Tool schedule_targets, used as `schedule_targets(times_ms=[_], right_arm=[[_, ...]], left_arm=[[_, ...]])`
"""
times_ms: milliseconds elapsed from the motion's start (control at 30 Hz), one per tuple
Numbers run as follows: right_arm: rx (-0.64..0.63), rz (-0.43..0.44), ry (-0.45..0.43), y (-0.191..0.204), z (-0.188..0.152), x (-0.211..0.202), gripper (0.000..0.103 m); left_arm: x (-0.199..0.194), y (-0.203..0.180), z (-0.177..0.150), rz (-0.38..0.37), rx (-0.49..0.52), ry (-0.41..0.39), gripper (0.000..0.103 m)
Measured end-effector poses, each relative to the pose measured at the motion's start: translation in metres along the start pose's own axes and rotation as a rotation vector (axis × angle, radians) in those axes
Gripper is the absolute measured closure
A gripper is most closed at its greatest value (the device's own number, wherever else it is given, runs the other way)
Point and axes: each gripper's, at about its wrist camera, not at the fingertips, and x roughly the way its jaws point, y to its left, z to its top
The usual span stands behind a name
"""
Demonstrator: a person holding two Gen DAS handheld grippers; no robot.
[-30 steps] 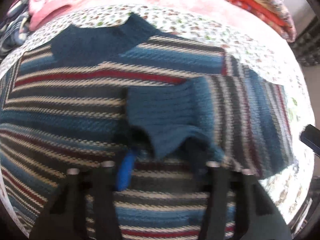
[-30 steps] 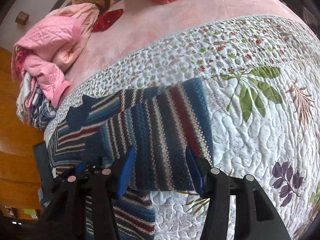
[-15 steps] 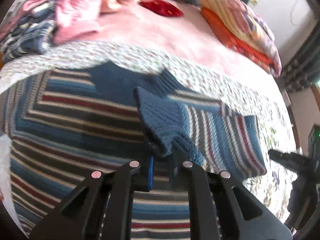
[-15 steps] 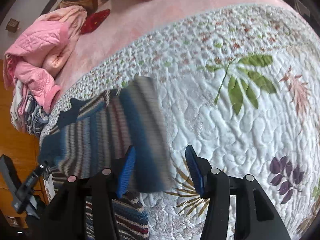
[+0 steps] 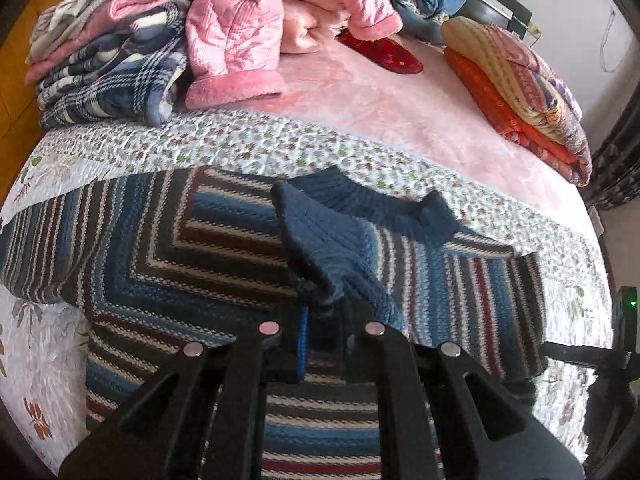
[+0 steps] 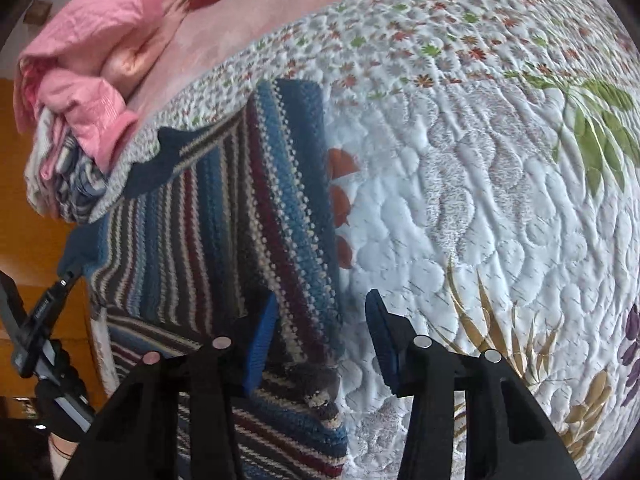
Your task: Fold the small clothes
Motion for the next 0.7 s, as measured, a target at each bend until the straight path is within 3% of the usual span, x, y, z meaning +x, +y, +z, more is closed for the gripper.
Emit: schedule_targets(times_ms=[133,300,467,567,633,700], right_arm=[[-0.006,-0.029,0.006,0.001,-0.001,0.007,0.056],[-0.018,-0.072,-0.001,0.004,-0.003,0.014,0.056],[-0.111,-0.161,-0.068,0.032,-0.003,-0.007,0.056],[-0.145,-0.07,-0.131,0.051,0.0,-0.033,0.056],[-0.149,0.024,-0.124,0.066,-0.001,-0.037,0.056],[-0.15,0.055,-0.091,0.075,-0.002,-0.026,0.056]], left_arm=[[0.025,0.02,-0.007,0.02,-0.023,0.048,0.093],[0.05,0.046,-0.02,0.07,-0.055,0.116,0.077],[0.026,0.078,-0.02,0.131,-0.132,0.067,0.073],[0.004,0.068,-0.016,0.116,-0.106,0.006,0.067],[-0.002,0.052,-0.016,0.085,-0.071,-0.006,0.063],[-0.002,0.029,-0.018,0.035,-0.014,-0.003,0.058]])
